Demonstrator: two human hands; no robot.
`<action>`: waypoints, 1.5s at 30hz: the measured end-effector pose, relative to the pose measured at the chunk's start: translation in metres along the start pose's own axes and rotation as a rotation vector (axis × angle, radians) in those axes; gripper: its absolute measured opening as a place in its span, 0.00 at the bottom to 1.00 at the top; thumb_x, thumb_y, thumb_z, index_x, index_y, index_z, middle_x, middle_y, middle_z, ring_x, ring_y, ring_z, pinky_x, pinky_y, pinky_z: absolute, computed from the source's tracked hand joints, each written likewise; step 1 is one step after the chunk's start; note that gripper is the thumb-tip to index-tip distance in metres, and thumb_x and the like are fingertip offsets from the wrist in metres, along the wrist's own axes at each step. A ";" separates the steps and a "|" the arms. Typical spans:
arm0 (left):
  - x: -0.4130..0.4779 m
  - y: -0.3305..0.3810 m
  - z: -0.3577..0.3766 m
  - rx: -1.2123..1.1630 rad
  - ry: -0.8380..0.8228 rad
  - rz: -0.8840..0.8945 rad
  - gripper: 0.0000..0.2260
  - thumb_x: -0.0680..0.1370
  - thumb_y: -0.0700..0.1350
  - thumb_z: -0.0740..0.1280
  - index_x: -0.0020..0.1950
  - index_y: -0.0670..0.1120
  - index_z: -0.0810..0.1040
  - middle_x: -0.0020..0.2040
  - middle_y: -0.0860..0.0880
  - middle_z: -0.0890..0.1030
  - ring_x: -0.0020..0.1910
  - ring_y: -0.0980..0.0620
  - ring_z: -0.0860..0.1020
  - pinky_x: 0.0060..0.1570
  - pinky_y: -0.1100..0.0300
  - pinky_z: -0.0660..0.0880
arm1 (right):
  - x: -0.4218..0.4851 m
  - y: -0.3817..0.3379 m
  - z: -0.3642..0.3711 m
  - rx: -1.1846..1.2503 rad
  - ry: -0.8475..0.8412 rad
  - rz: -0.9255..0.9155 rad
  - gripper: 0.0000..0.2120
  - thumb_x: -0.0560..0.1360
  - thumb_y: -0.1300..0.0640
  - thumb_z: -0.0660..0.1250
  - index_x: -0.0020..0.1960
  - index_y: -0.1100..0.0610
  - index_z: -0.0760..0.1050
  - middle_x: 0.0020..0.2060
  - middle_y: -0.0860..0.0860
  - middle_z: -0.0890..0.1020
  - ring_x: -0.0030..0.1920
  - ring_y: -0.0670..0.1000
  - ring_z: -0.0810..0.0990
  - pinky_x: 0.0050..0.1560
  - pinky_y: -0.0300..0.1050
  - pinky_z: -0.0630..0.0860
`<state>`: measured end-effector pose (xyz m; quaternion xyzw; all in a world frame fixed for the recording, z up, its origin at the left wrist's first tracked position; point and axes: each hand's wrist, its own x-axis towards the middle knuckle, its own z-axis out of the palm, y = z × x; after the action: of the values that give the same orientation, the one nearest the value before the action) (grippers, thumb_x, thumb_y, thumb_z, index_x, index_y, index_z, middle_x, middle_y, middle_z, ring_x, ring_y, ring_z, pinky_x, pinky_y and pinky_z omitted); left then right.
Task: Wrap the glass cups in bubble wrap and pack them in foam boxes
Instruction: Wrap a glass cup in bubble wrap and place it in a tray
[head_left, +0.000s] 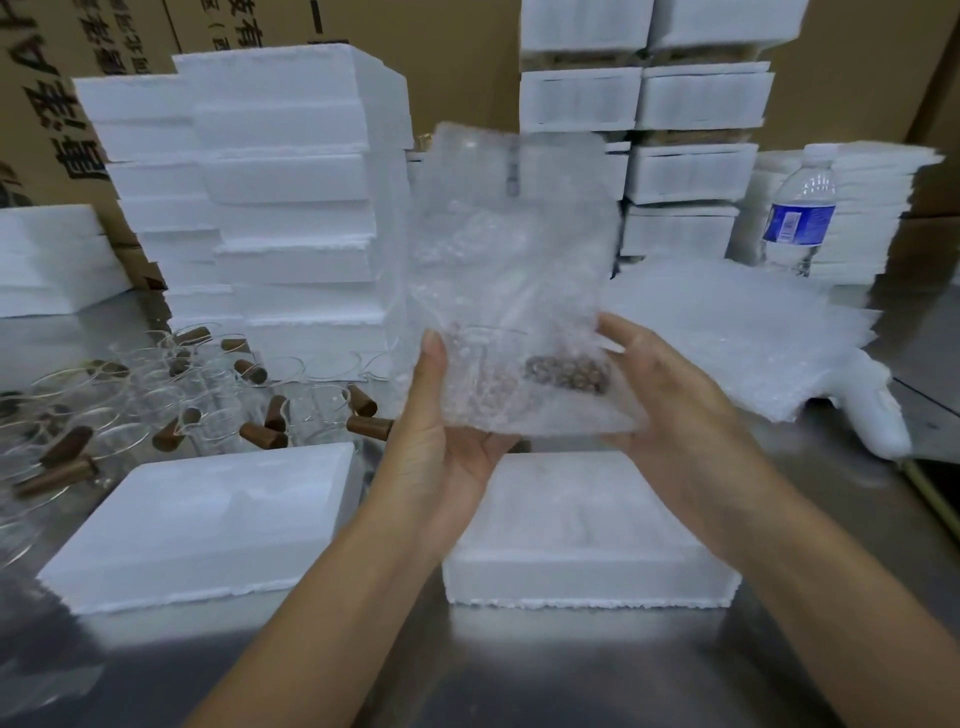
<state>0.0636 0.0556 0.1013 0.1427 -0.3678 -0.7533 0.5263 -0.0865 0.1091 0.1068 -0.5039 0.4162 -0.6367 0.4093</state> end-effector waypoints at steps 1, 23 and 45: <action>0.000 0.001 -0.001 0.017 0.028 0.014 0.21 0.71 0.59 0.63 0.57 0.47 0.79 0.56 0.44 0.83 0.54 0.48 0.81 0.48 0.57 0.80 | -0.002 0.002 0.003 -0.057 0.031 -0.010 0.29 0.56 0.31 0.72 0.55 0.40 0.78 0.56 0.43 0.81 0.60 0.45 0.77 0.62 0.51 0.73; -0.004 0.030 -0.014 0.575 -0.191 -0.039 0.46 0.45 0.62 0.81 0.61 0.55 0.74 0.53 0.51 0.84 0.49 0.50 0.83 0.29 0.70 0.77 | 0.003 0.004 -0.010 -0.036 0.303 -0.103 0.05 0.70 0.56 0.69 0.46 0.54 0.81 0.38 0.47 0.86 0.40 0.44 0.83 0.38 0.35 0.78; -0.010 -0.001 -0.008 0.779 -0.252 0.179 0.21 0.59 0.50 0.79 0.47 0.66 0.78 0.49 0.60 0.84 0.49 0.62 0.82 0.44 0.73 0.75 | 0.000 -0.009 -0.015 -0.117 0.244 -0.161 0.07 0.66 0.49 0.74 0.41 0.50 0.84 0.39 0.50 0.85 0.45 0.51 0.83 0.55 0.52 0.77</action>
<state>0.0716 0.0615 0.0929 0.2054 -0.6977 -0.5207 0.4471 -0.1023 0.1135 0.1130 -0.4774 0.4574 -0.6986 0.2734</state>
